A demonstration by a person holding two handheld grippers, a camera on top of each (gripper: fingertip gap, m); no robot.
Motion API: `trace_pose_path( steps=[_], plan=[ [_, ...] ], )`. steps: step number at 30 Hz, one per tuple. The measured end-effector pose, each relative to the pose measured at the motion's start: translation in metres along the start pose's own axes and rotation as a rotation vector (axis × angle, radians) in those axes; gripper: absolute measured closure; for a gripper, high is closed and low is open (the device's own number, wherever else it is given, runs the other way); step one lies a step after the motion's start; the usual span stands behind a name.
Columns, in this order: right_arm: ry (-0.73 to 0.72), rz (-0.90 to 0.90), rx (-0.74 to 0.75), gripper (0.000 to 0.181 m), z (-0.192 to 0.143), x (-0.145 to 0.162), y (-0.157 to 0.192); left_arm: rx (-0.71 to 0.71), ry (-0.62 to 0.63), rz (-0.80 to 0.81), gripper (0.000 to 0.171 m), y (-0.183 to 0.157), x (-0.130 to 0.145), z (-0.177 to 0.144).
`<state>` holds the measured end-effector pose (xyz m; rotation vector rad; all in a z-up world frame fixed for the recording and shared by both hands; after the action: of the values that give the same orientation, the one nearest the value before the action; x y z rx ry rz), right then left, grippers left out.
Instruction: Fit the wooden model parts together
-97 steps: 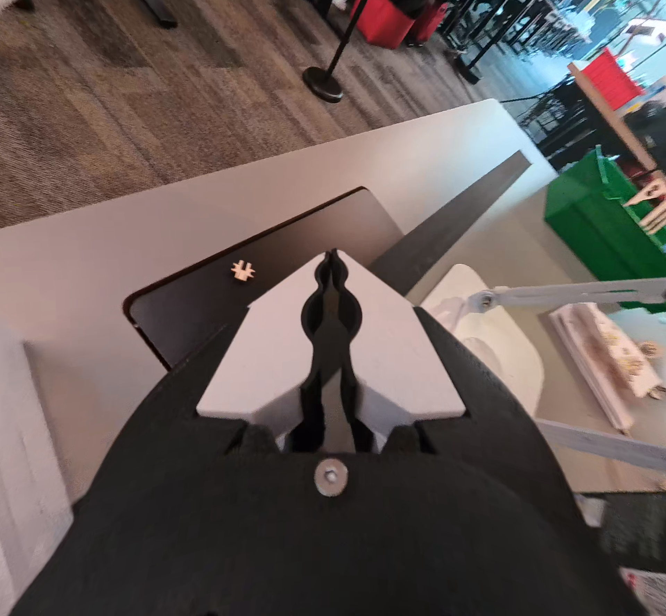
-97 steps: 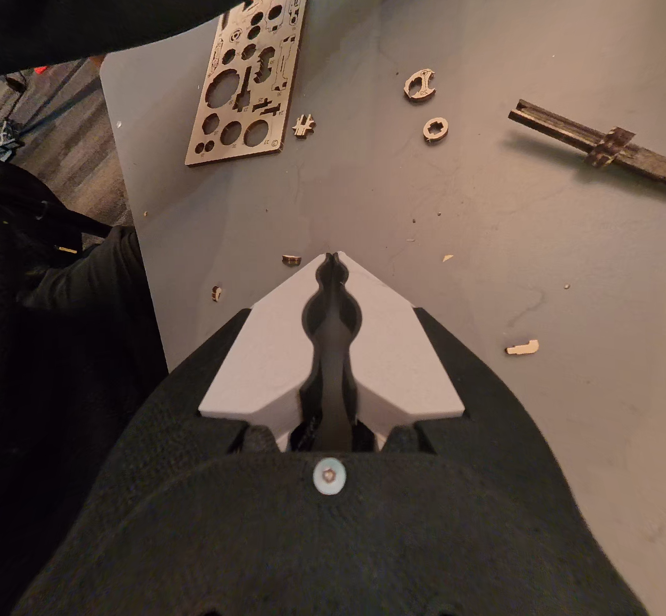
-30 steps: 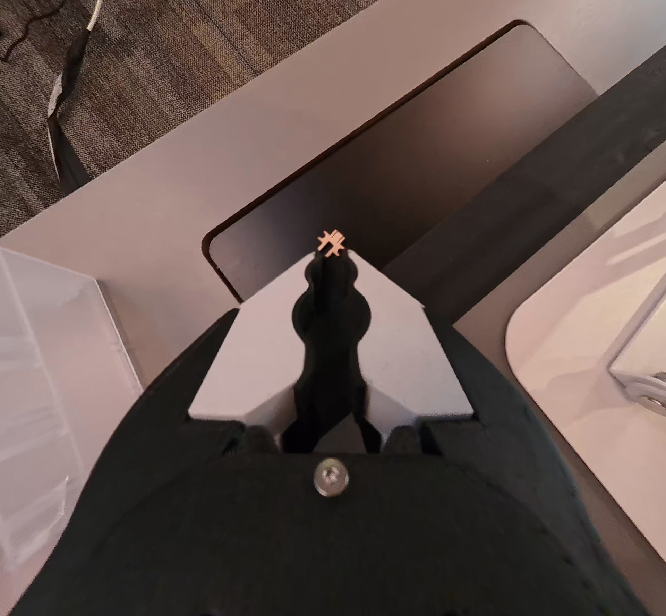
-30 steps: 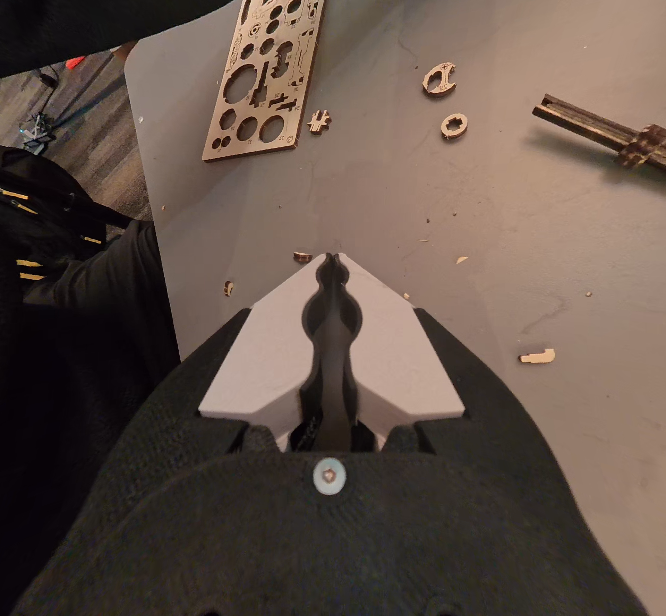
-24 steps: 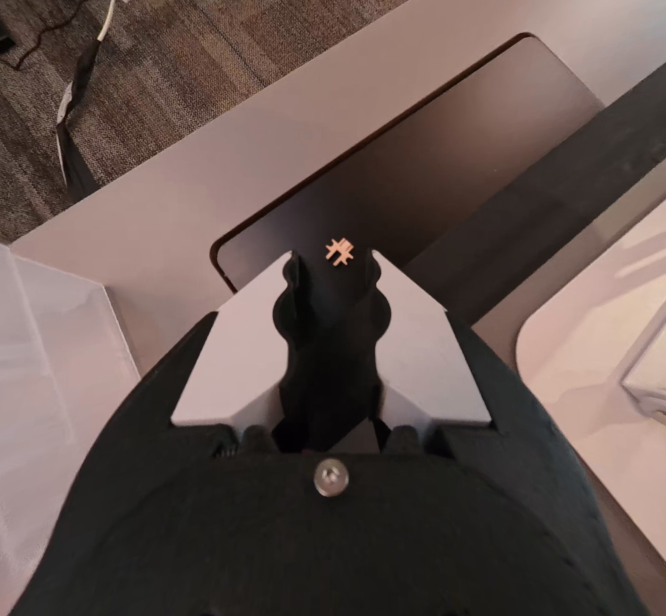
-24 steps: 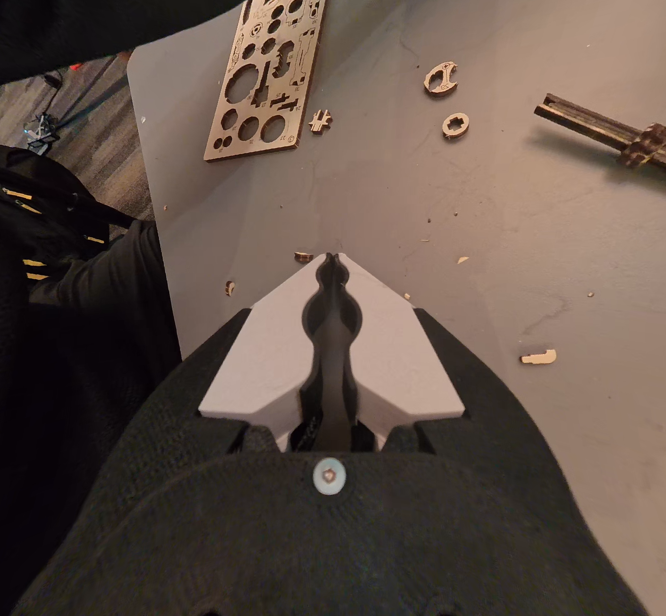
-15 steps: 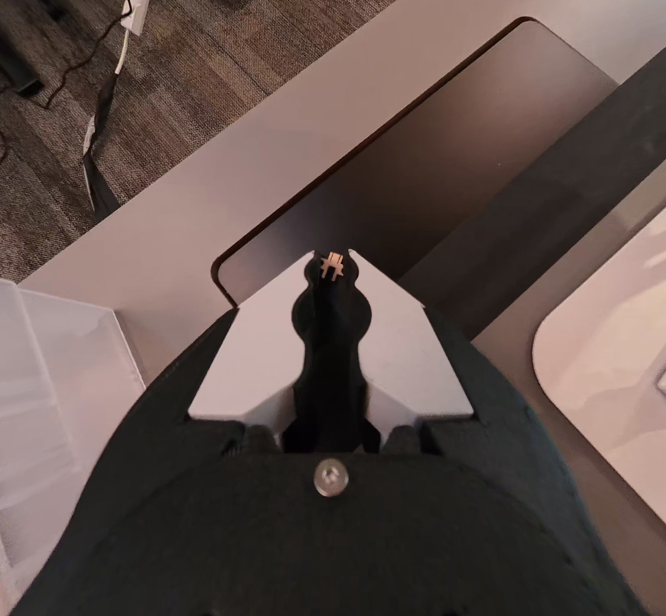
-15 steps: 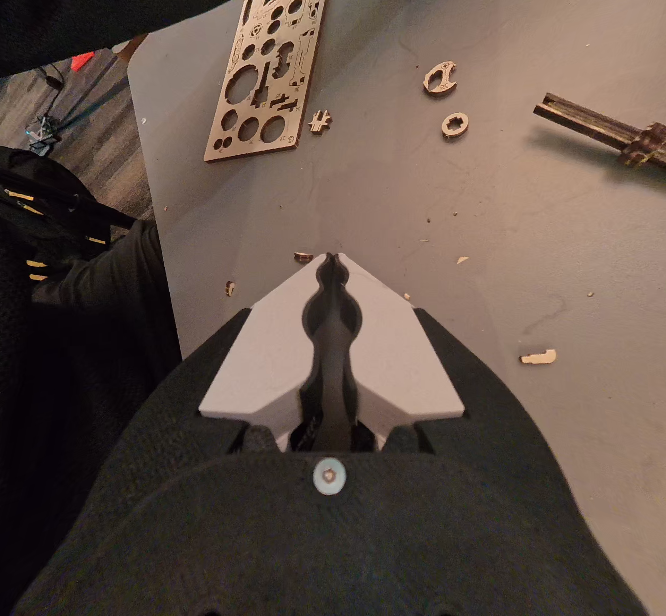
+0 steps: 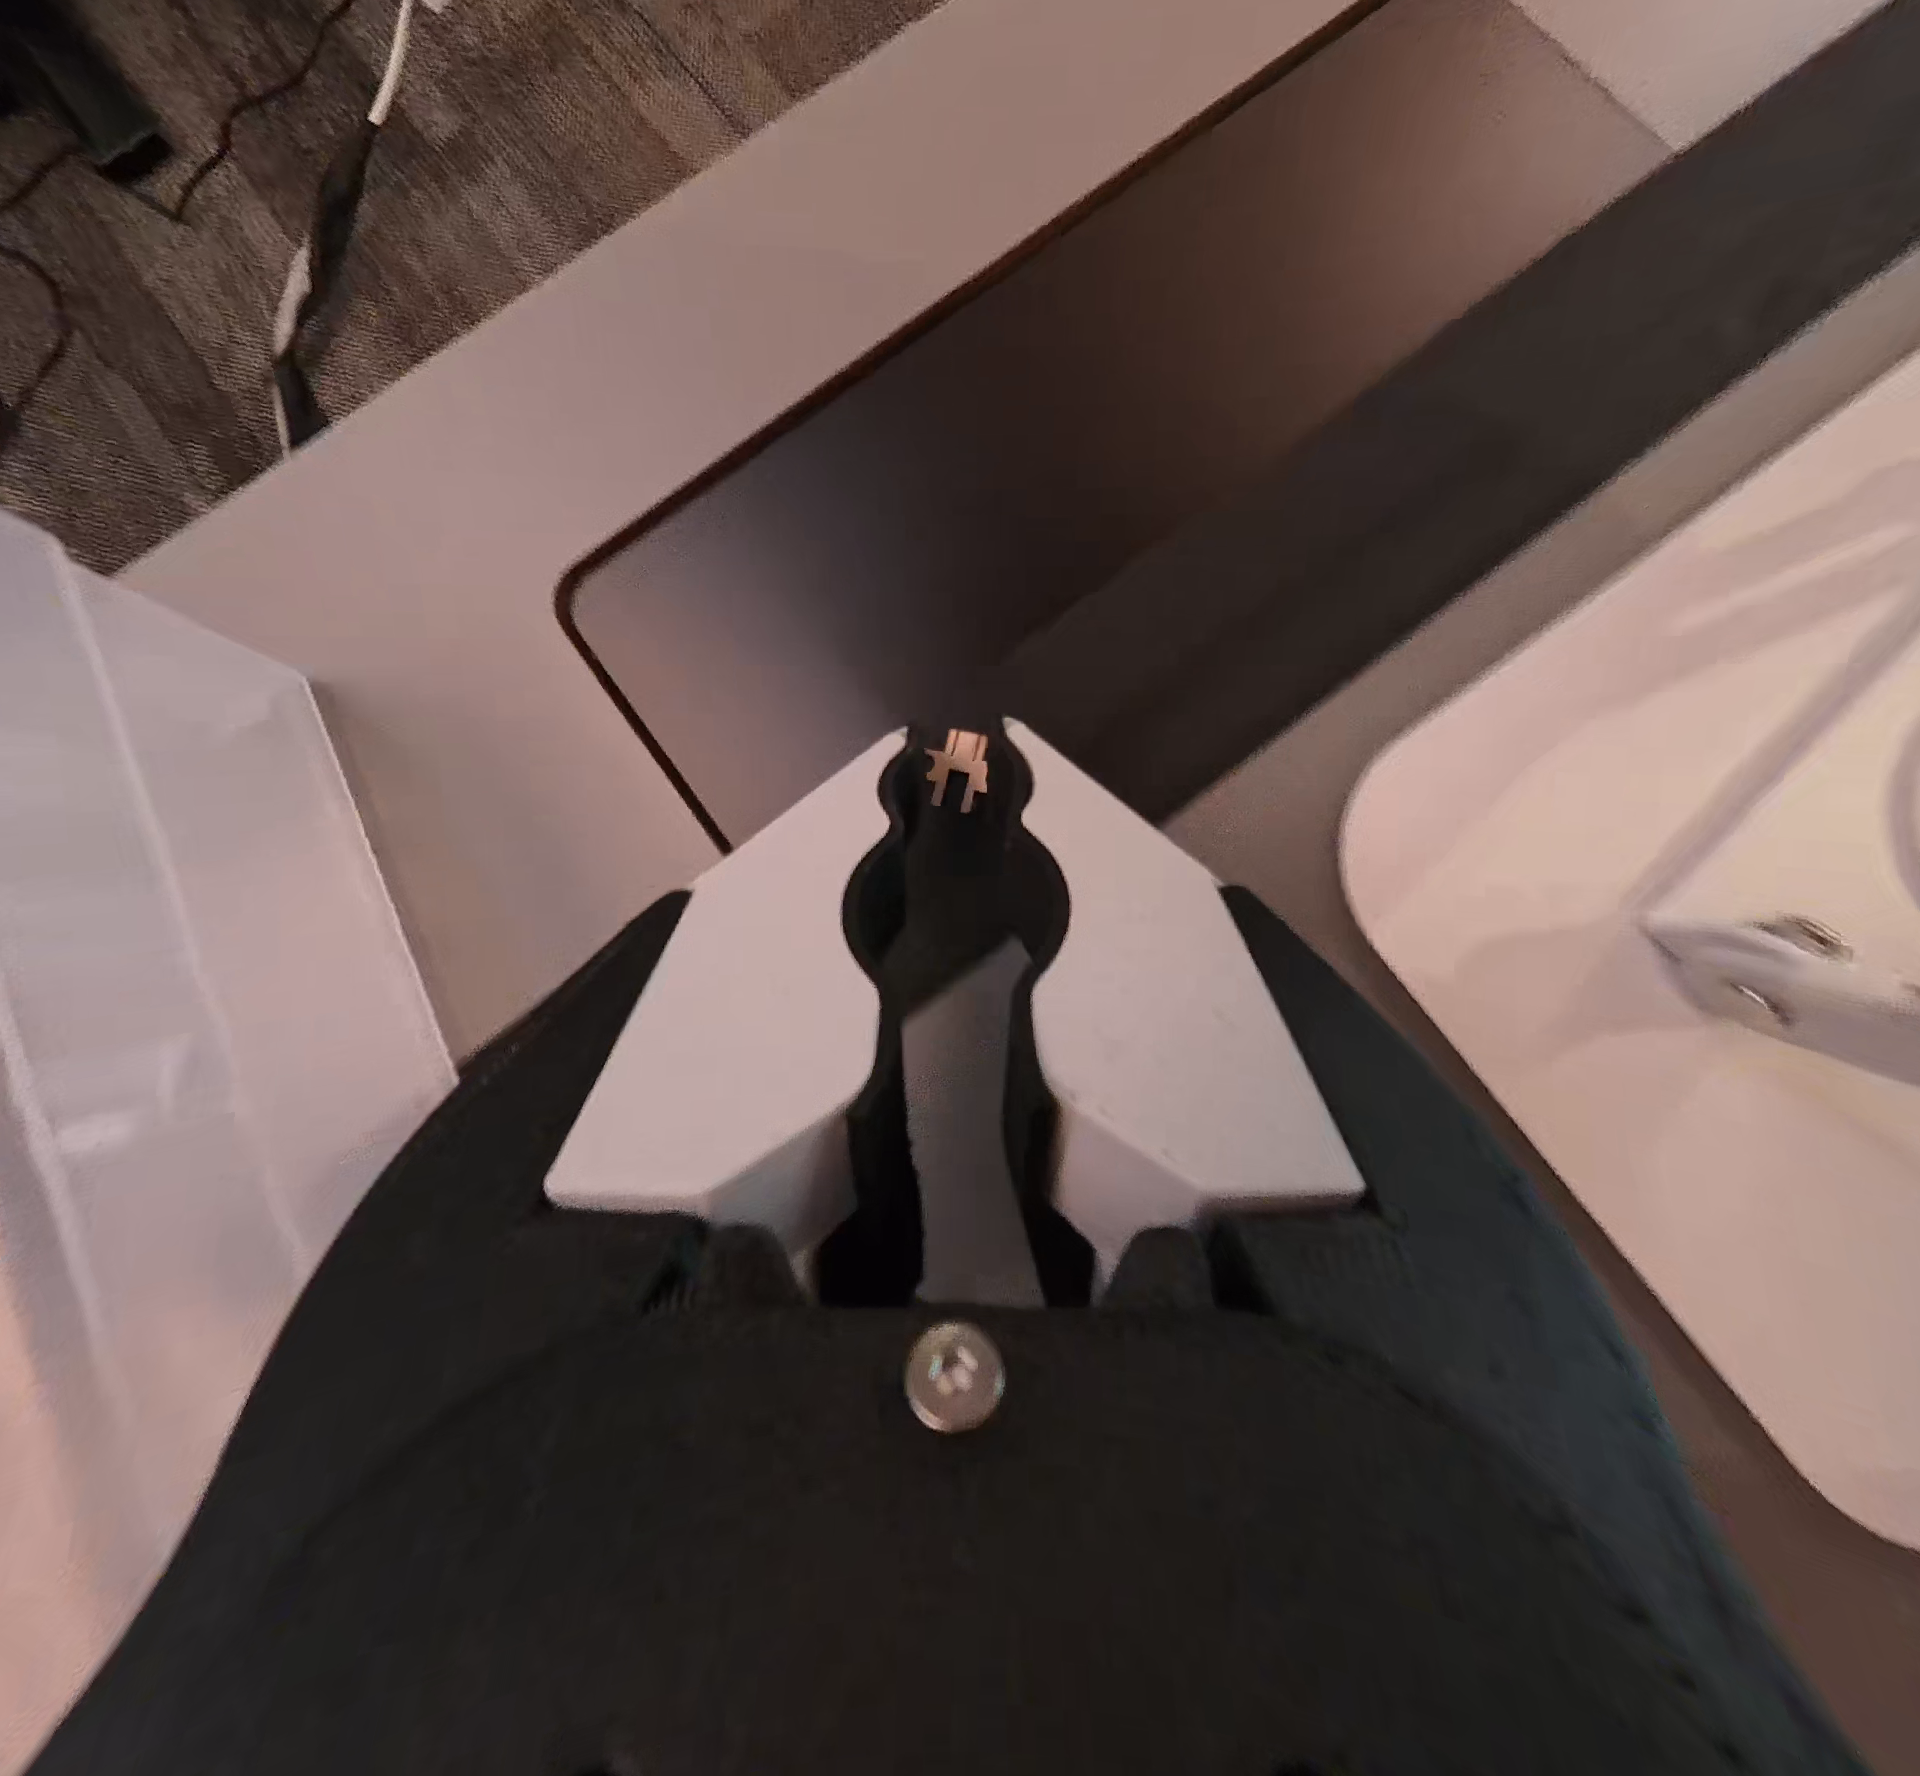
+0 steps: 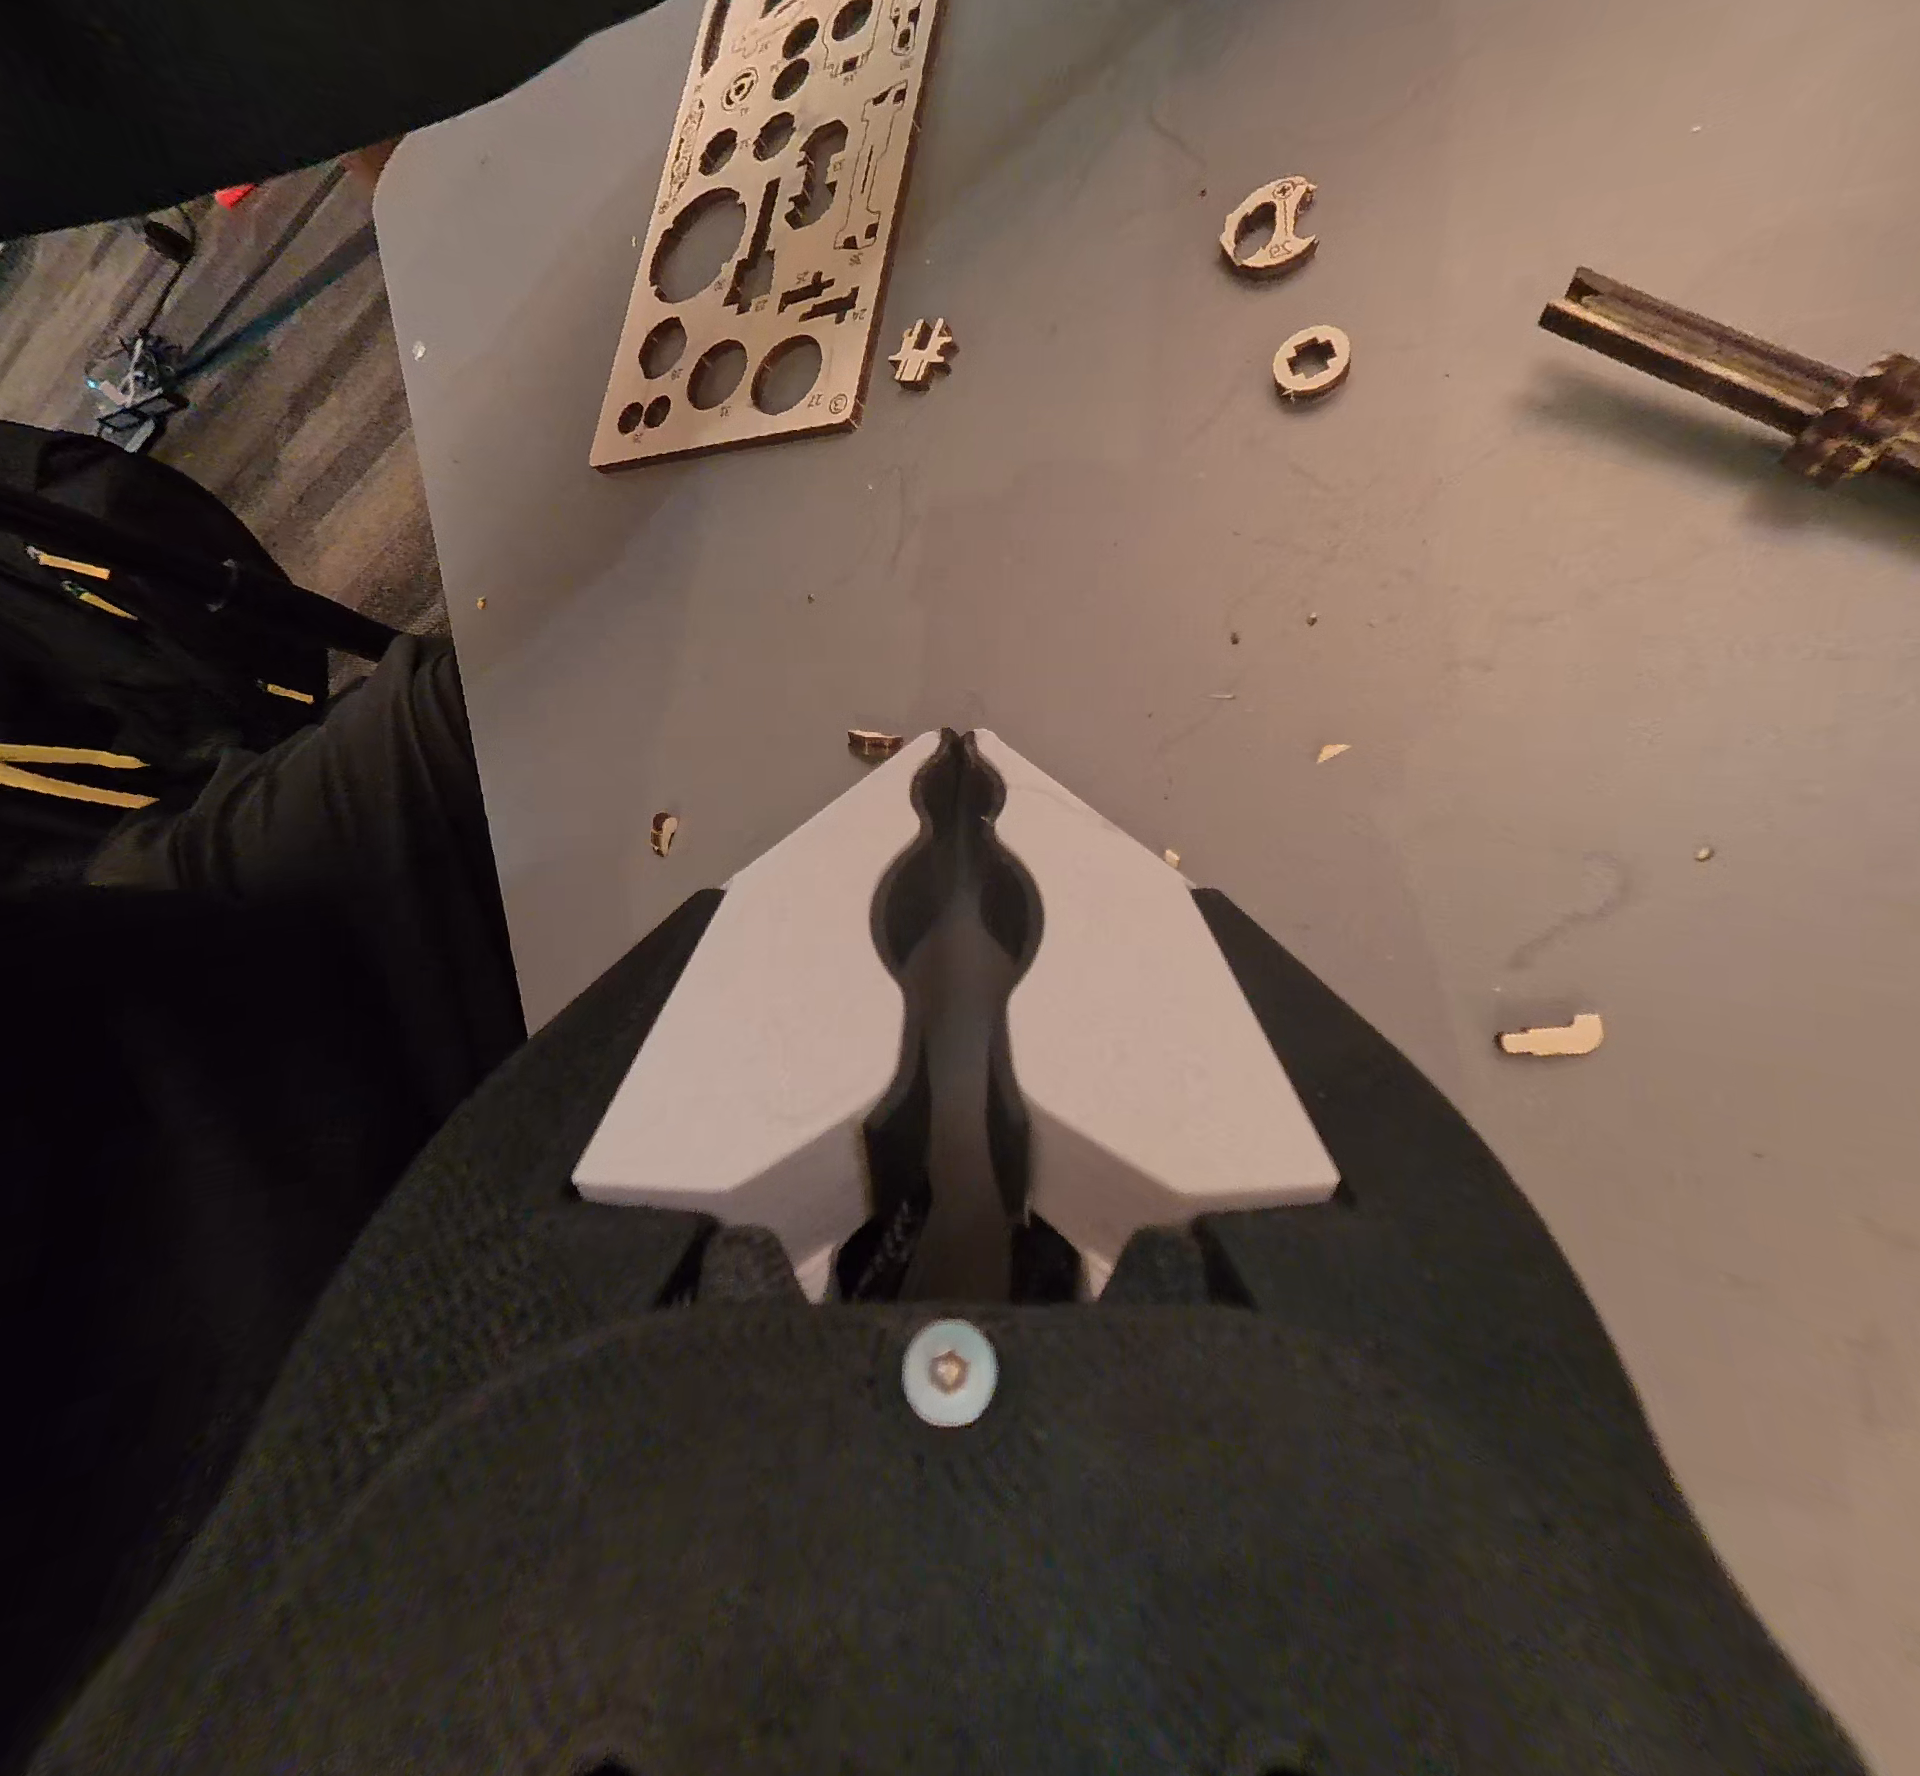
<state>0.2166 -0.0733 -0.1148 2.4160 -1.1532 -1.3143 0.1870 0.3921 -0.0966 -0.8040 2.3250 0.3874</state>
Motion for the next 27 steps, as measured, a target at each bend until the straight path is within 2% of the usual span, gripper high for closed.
trace_pose_path(
  steps=[4,7,11,14,15,18,21,25,27],
  plan=[
    [-0.006,0.005,-0.009,0.181,-0.001,-0.001,0.000,-0.006,0.035,0.002,0.162,-0.015,0.026,-0.026],
    [-0.040,0.012,-0.007,0.177,-0.006,-0.003,0.000,-0.018,0.040,-0.018,0.162,-0.024,0.050,-0.058],
    [-0.069,0.008,0.002,0.171,-0.017,-0.008,0.000,-0.039,0.003,-0.111,0.162,-0.030,0.093,-0.113],
    [-0.085,-0.016,0.024,0.171,-0.029,-0.014,0.004,-0.077,0.002,-0.112,0.162,-0.045,0.126,-0.158],
    [-0.091,-0.023,0.030,0.171,-0.033,-0.016,0.006,-0.061,-0.035,-0.133,0.162,-0.055,0.134,-0.176],
    [-0.096,-0.040,0.054,0.168,-0.041,-0.021,0.010,0.000,-0.100,-0.108,0.162,-0.096,0.160,-0.222],
    [-0.086,-0.069,0.086,0.167,-0.045,-0.023,0.011,0.123,-0.128,-0.002,0.162,-0.161,0.186,-0.248],
    [-0.076,-0.086,0.097,0.166,-0.043,-0.023,0.013,0.294,-0.092,0.156,0.162,-0.246,0.219,-0.248],
    [-0.056,-0.098,0.102,0.165,-0.040,-0.022,0.013,0.331,-0.062,0.222,0.162,-0.272,0.232,-0.238]
  ],
)
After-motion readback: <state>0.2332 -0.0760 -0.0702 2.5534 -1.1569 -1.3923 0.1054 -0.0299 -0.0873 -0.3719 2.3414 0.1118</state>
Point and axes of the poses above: each gripper's, where its closed fingertips meet, z out along the fingers, x out of its underside, y = z × x across the jaws, the point moved 7 cm from there along -z, back along the fingers, and after that the axes turned 2 degrees about -x, right-handed, at the moved point
